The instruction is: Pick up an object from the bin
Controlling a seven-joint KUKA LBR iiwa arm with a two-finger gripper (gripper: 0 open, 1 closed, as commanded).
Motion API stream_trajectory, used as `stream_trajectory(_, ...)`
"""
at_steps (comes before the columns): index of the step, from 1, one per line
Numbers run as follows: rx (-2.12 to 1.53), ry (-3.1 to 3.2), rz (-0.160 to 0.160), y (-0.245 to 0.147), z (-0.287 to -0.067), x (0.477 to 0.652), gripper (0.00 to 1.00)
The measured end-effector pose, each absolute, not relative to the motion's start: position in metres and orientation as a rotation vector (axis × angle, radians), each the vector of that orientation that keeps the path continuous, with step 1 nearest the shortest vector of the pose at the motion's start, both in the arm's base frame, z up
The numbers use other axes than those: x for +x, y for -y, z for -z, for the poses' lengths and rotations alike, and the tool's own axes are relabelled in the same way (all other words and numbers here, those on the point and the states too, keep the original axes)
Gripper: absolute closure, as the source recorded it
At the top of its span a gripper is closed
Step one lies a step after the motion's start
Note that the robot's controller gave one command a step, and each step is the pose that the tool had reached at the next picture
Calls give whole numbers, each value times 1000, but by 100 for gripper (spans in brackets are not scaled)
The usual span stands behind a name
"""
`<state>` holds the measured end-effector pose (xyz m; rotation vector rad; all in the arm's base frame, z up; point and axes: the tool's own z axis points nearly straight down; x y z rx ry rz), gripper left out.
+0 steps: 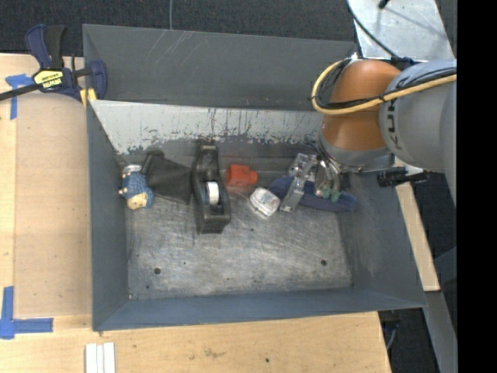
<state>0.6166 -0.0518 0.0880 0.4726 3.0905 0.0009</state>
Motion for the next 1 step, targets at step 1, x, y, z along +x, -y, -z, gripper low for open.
stream_trajectory(1,47,-3131,4,89,-224,572,100)
